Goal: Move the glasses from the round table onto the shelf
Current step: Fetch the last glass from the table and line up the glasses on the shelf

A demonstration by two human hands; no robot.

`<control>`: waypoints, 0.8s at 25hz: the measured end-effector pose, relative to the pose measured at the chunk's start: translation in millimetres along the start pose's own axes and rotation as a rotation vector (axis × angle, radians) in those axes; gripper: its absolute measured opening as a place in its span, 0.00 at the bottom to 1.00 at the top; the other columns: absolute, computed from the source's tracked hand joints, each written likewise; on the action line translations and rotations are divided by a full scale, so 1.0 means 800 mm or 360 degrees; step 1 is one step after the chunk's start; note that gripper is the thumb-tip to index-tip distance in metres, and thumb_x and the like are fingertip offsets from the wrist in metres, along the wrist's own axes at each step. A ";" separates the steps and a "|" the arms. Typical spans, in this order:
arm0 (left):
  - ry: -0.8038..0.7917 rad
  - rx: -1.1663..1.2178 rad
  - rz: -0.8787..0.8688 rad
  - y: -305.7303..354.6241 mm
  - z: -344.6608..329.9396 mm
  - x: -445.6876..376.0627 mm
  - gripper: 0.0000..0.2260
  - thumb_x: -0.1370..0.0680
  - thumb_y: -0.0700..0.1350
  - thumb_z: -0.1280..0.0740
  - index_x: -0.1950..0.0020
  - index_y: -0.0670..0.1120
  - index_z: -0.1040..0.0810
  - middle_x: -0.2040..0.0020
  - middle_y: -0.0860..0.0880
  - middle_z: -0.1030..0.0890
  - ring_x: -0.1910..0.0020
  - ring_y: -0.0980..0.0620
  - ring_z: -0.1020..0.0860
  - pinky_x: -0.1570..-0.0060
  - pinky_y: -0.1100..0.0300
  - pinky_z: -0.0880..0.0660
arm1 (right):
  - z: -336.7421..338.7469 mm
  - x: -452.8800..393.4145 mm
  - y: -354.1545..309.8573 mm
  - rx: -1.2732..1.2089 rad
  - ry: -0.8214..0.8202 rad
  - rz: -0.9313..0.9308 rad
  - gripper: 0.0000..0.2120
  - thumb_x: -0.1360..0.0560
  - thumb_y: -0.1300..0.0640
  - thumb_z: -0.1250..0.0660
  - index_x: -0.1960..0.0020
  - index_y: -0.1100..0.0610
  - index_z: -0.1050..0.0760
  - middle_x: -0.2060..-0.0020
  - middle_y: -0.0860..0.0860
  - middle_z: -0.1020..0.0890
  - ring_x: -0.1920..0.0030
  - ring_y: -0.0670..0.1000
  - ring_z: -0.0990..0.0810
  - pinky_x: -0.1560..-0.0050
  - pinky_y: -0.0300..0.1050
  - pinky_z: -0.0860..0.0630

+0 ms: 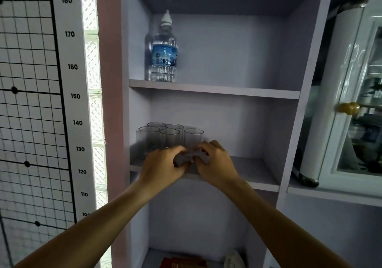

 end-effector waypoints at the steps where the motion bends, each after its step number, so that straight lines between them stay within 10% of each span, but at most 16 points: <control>1: 0.0019 0.0006 -0.0018 -0.001 -0.001 0.000 0.12 0.28 0.55 0.29 0.47 0.55 0.19 0.56 0.54 0.13 0.56 0.51 0.16 0.58 0.55 0.20 | -0.001 0.000 -0.001 -0.0015 -0.0011 -0.0030 0.14 0.25 0.55 0.35 0.41 0.53 0.19 0.45 0.54 0.19 0.46 0.56 0.21 0.49 0.46 0.22; 12: 0.0066 0.0063 -0.0042 -0.006 -0.001 0.002 0.08 0.28 0.54 0.27 0.52 0.53 0.18 0.62 0.53 0.15 0.62 0.55 0.17 0.61 0.56 0.21 | -0.013 -0.009 0.000 -0.0187 -0.0129 -0.0177 0.15 0.18 0.47 0.48 0.50 0.50 0.24 0.50 0.56 0.20 0.48 0.61 0.22 0.45 0.57 0.25; 20: 0.0061 0.0382 -0.0108 -0.023 0.009 0.010 0.03 0.27 0.47 0.26 0.57 0.52 0.19 0.62 0.59 0.17 0.63 0.61 0.19 0.63 0.62 0.22 | -0.013 -0.010 -0.019 -0.0350 0.0145 -0.0093 0.09 0.21 0.54 0.36 0.43 0.54 0.21 0.48 0.53 0.20 0.52 0.53 0.21 0.53 0.50 0.19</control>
Point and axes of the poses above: each hand's wrist, its own x-axis away from the middle knuckle, its own z-axis out of the back of the hand, y = z × x, the point moved 1 cm from there along -x, towards the middle knuckle
